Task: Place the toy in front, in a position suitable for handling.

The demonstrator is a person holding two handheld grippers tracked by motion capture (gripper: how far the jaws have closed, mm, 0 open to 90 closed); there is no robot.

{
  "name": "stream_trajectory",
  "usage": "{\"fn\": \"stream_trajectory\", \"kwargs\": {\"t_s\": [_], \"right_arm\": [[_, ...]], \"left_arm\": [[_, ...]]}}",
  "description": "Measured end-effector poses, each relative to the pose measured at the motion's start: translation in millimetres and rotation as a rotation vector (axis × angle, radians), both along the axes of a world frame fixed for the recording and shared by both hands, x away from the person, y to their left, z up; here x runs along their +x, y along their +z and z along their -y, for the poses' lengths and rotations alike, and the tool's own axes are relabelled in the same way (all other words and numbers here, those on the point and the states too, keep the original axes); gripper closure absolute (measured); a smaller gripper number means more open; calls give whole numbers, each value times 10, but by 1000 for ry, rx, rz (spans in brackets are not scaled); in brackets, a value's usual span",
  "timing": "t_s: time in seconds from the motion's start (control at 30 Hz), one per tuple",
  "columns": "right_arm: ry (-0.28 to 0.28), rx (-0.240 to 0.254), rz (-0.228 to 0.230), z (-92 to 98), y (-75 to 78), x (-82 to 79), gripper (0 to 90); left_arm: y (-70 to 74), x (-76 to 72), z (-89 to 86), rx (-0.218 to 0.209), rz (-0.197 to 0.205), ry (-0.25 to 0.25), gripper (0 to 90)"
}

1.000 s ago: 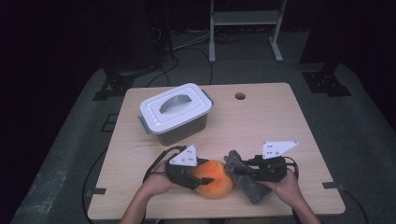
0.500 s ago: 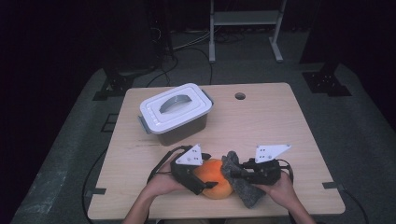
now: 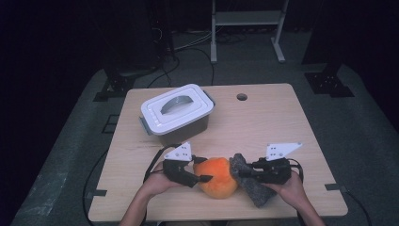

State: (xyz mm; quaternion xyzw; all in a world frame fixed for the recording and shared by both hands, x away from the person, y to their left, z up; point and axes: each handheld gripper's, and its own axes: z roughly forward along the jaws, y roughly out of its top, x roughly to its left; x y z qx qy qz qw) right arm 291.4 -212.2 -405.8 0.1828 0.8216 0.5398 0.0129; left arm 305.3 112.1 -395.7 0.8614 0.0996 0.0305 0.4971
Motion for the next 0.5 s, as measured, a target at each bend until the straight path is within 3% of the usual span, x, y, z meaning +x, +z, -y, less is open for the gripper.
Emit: {"fn": "stream_trajectory", "kwargs": {"t_s": [0.03, 0.2, 0.23, 0.3, 0.37, 0.47, 0.5], "right_arm": [[-2, 27, 36, -33, 95, -32, 752], [6, 16, 86, -160, 173, -84, 752], [11, -12, 90, -192, 136, -83, 752], [13, -17, 71, -184, 78, -63, 753], [12, -23, 51, -162, 18, -38, 753], [8, -19, 28, -90, -26, -5, 753], [4, -21, 22, -65, -32, 1, 752]], "left_arm": [[58, -44, 39, 8, 34, -2, 417], [73, -109, 134, 43, 75, -6, 391], [63, -108, 139, 42, 73, -8, 358], [41, -78, 131, 35, 43, -3, 250], [15, -50, 126, 54, 27, 7, 152], [-40, -19, 103, 71, 19, 18, 99], [-74, 4, 87, 72, -5, 17, 102]]}}
